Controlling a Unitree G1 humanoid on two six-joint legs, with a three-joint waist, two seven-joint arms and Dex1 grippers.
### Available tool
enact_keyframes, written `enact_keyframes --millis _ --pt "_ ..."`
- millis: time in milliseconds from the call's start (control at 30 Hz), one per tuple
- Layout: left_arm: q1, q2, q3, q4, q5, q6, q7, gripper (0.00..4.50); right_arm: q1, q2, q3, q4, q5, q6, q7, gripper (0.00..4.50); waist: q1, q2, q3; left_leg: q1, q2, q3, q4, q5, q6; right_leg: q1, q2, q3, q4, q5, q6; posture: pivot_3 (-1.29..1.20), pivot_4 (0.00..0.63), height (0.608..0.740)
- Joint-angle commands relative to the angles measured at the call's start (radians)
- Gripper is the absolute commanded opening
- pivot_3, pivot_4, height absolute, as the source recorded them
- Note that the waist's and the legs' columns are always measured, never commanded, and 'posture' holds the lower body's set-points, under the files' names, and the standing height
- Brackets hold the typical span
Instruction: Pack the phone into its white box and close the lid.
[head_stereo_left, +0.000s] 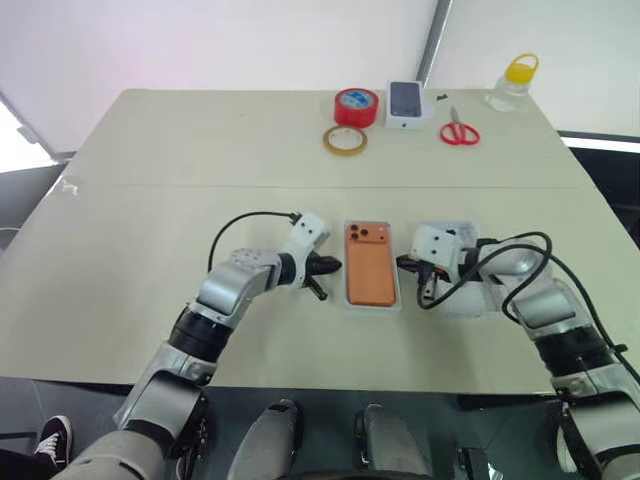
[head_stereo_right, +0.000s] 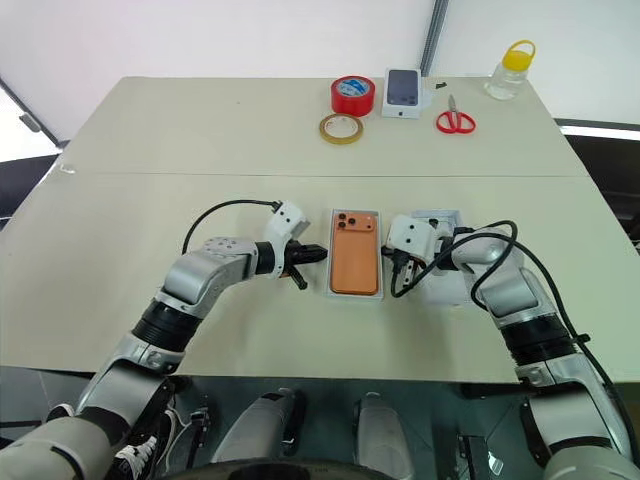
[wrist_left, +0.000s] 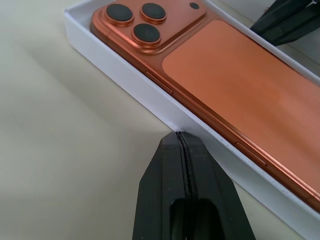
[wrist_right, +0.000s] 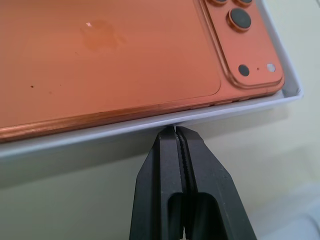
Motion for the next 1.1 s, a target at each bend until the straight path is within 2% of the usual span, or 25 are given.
enact_keyframes --millis 33,167,333,600,1100 --pt "-0.025 -0.105 -0.066 0.014 -0.012 -0.036 -0.05 0.02 0.019 -0.005 -0.005 -0.062 0.026 -0.036 0.013 0.05 0.004 0.0 0.0 0.0 0.0 0.0 0.0 -0.001 0.001 0.001 0.0 -0.001 0.0 0.0 0.0 0.0 0.15 0.74" --pt "-0.033 -0.129 -0.051 0.037 0.009 -0.064 -0.059 0.02 0.02 -0.014 -0.024 -0.048 0.027 -0.03 0.004 0.05 0.003 0.0 0.0 0.0 -0.002 0.0 0.002 -0.001 0.001 0.002 -0.002 -0.001 -0.001 0.0 0.001 0.0 0.15 0.74" --pt "-0.047 -0.112 -0.012 0.067 0.023 -0.072 -0.072 0.02 0.033 -0.02 -0.026 -0.075 0.04 -0.01 0.025 0.05 0.0 0.0 0.0 0.0 -0.001 0.0 0.001 -0.001 0.001 0.002 -0.002 -0.001 -0.001 0.0 0.001 0.0 0.15 0.74" --pt "-0.023 -0.02 0.046 0.035 0.023 -0.088 -0.107 0.02 0.023 -0.074 -0.05 -0.043 0.02 -0.038 0.039 0.05 -0.005 0.0 0.001 0.0 -0.001 0.0 0.001 0.0 0.001 0.0 -0.001 -0.001 0.0 0.0 0.001 0.0 0.15 0.74" --pt "0.048 0.063 0.159 -0.05 0.007 -0.137 -0.08 0.02 -0.003 -0.131 -0.082 0.088 -0.019 -0.122 -0.036 0.05 -0.004 0.0 0.001 0.0 0.0 0.0 0.001 0.0 0.001 0.0 -0.001 0.0 0.001 0.0 0.001 0.0 0.15 0.74"
